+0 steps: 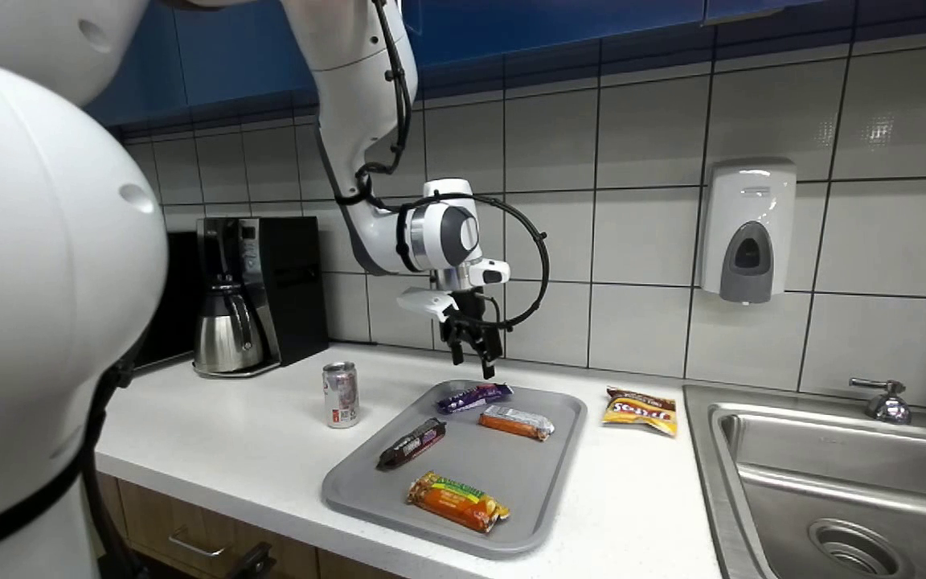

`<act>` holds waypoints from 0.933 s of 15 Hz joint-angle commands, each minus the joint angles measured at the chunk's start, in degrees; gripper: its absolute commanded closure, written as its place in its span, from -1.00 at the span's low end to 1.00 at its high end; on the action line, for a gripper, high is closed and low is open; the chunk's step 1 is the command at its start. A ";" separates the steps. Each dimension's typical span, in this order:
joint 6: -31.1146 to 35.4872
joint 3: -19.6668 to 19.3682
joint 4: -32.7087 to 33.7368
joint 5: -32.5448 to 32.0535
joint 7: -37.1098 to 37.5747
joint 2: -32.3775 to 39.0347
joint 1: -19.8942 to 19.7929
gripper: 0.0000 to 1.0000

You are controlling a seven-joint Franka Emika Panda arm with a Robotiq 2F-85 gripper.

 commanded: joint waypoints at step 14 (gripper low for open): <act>-7.44 -0.85 13.38 4.34 0.54 11.21 0.60 -1.00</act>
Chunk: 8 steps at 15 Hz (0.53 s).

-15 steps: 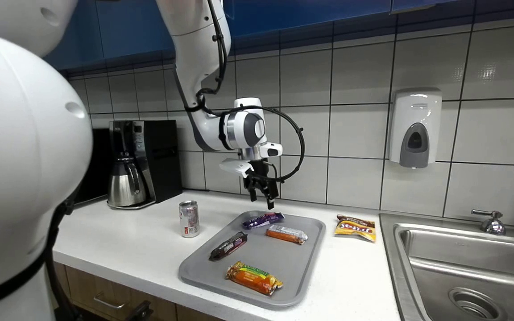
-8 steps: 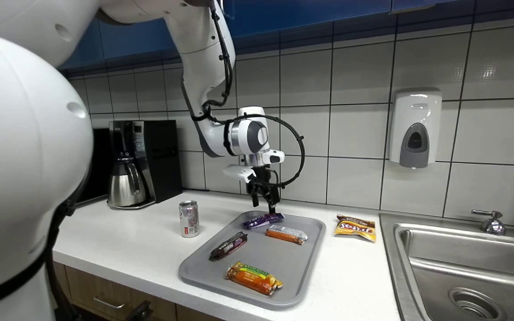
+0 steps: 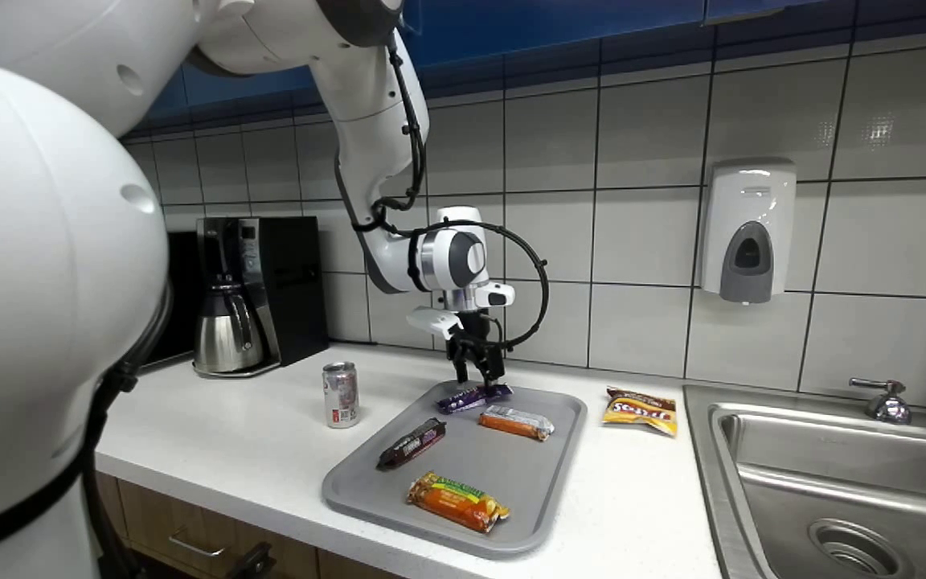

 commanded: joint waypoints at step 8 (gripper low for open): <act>-3.22 -0.63 4.71 1.69 -0.02 3.22 0.10 -0.16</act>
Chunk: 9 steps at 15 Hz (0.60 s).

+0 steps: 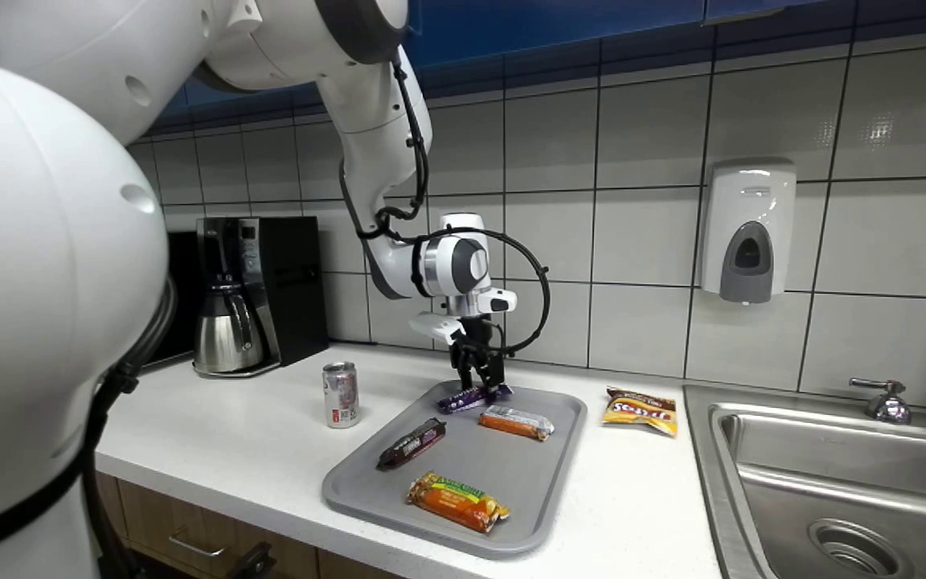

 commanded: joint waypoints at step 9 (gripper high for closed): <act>-2.40 -0.23 1.73 1.56 -0.50 -0.46 -0.05 0.87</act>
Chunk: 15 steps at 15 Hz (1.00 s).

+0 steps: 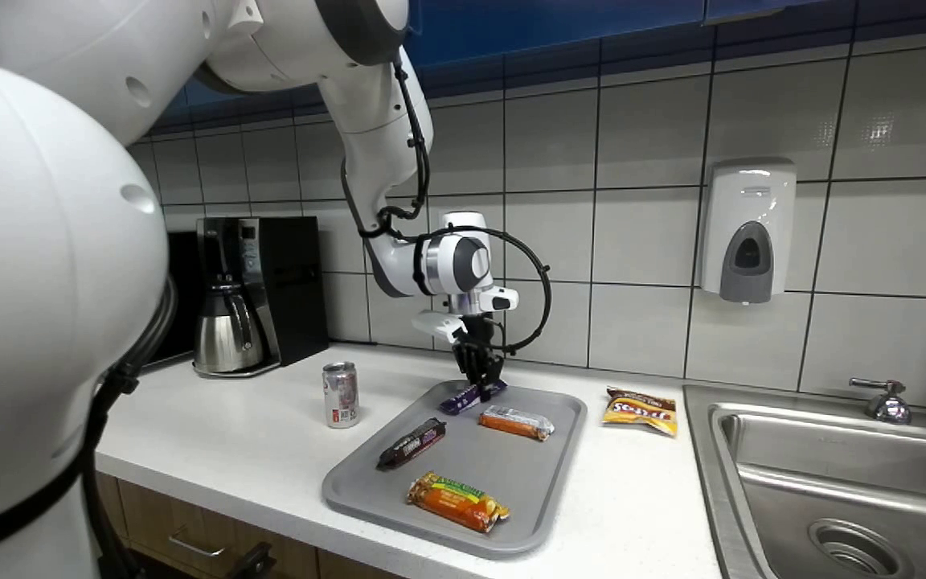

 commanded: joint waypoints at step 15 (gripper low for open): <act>-0.94 2.58 0.11 1.72 -1.88 -6.66 0.16 0.90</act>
